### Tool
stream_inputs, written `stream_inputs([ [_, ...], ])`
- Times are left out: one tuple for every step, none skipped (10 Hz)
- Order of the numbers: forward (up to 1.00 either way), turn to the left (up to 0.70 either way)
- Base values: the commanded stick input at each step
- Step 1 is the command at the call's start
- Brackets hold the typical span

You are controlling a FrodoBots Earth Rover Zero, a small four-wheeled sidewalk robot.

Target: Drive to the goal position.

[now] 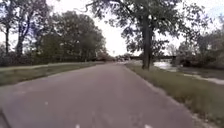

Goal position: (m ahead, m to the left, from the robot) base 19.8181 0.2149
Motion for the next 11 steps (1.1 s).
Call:
stream_inputs([
  [1.00, 0.00],
  [1.00, 0.00],
  [1.00, 0.00],
  [1.00, 0.00],
  [1.00, 0.00],
  [1.00, 0.00],
  [1.00, 0.00],
  [1.00, 0.00],
  [1.00, 0.00],
  [1.00, 0.00],
  [1.00, 0.00],
])
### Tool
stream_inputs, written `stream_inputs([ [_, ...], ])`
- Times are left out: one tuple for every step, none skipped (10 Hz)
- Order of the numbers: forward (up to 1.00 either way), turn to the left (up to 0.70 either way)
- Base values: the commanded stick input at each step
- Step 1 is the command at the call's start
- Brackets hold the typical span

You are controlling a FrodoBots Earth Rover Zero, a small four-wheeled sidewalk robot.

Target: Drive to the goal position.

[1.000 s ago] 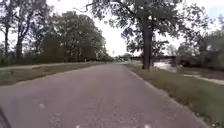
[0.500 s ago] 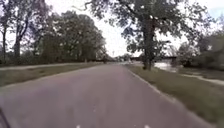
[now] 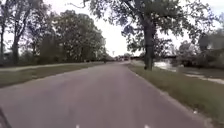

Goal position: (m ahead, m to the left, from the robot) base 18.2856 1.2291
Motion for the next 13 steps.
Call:
stream_inputs([
  [1.00, 0.00],
  [1.00, 0.00],
  [1.00, 0.00],
  [1.00, 0.00],
  [1.00, 0.00],
  [1.00, 0.00],
  [1.00, 0.00],
  [1.00, 0.00],
  [1.00, 0.00],
  [1.00, 0.00],
  [1.00, 0.00],
  [1.00, 0.00],
  [1.00, 0.00],
])
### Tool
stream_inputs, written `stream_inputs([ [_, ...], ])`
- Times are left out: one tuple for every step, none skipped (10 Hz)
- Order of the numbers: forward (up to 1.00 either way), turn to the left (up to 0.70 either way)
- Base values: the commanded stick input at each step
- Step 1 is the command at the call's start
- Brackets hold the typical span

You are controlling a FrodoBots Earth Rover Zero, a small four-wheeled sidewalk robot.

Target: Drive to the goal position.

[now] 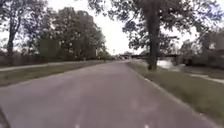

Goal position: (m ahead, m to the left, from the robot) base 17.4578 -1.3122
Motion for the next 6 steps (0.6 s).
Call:
stream_inputs([
  [1.00, 0.00],
  [1.00, 0.00],
  [1.00, 0.00],
  [1.00, 0.00],
  [1.00, 0.00],
  [1.00, 0.00],
])
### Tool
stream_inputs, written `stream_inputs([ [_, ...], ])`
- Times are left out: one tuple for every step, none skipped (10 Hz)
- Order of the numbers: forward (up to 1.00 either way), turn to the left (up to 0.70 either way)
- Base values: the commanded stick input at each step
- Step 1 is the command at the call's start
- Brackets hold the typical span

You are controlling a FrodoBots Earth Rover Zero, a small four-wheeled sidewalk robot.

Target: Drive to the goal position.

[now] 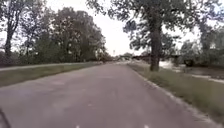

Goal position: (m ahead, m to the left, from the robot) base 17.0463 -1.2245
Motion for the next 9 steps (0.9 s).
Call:
stream_inputs([
  [1.00, 0.00],
  [1.00, 0.00],
  [1.00, 0.00],
  [1.00, 0.00],
  [1.00, 0.00],
  [1.00, 0.00],
  [1.00, 0.00],
  [1.00, 0.00],
  [1.00, 0.00],
])
